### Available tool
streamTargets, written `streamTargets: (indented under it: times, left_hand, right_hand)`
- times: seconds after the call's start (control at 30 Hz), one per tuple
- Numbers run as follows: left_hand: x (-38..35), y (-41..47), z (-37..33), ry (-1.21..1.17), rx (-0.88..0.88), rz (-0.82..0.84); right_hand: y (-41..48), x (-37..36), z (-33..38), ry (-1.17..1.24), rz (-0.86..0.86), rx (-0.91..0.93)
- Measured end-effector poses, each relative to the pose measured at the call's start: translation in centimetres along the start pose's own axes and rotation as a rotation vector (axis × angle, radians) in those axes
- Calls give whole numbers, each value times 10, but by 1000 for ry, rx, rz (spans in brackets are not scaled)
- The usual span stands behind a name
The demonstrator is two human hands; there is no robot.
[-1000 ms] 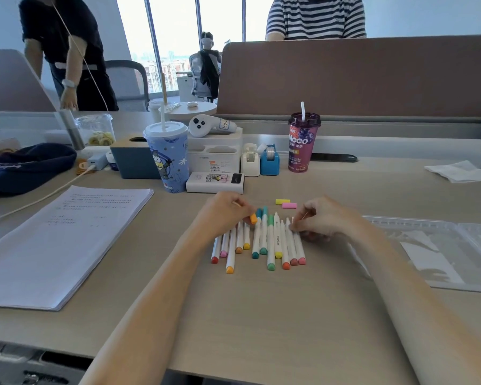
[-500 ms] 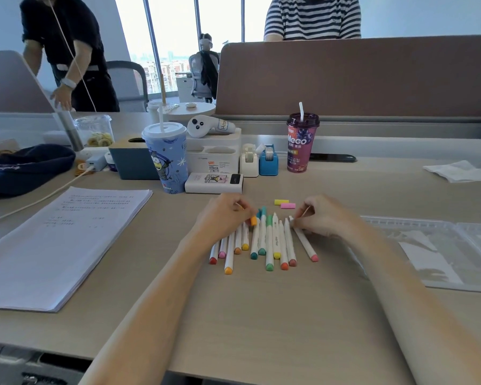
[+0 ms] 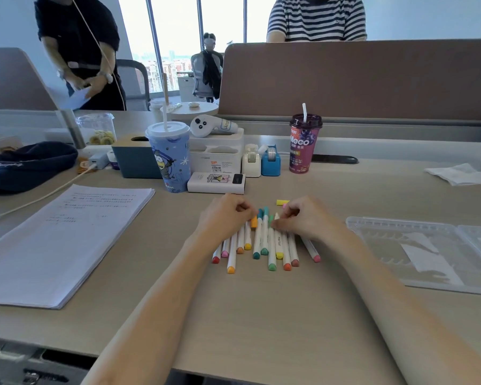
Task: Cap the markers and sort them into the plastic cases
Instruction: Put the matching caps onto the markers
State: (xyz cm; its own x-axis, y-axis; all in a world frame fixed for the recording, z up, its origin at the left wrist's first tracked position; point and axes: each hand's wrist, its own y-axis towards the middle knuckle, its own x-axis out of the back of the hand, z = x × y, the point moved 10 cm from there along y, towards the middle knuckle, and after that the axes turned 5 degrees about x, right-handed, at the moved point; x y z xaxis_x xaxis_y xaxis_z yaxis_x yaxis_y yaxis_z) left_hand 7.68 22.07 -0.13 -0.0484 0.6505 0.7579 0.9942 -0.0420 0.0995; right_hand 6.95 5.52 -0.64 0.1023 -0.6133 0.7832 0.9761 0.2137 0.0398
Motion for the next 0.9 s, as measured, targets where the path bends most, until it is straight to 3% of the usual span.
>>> streamTargets:
  times: [0.3, 0.43, 0.6, 0.77, 0.9]
  left_hand:
    - [-1, 2, 2, 44, 3, -29]
    - [11, 9, 7, -99, 9, -68]
    - [23, 21, 1, -206, 25, -63]
    - [13, 41, -18, -109, -9, -7]
    - [-9, 55, -43, 7, -69, 72]
  right_hand:
    - [4, -2, 0, -219, -10, -116]
    - [6, -4, -1, -254, -68, -166]
    - [1, 8, -16, 32, -97, -241]
    - [-7, 26, -30, 323, -124, -230]
    - [-11, 41, -46, 542, -273, -213]
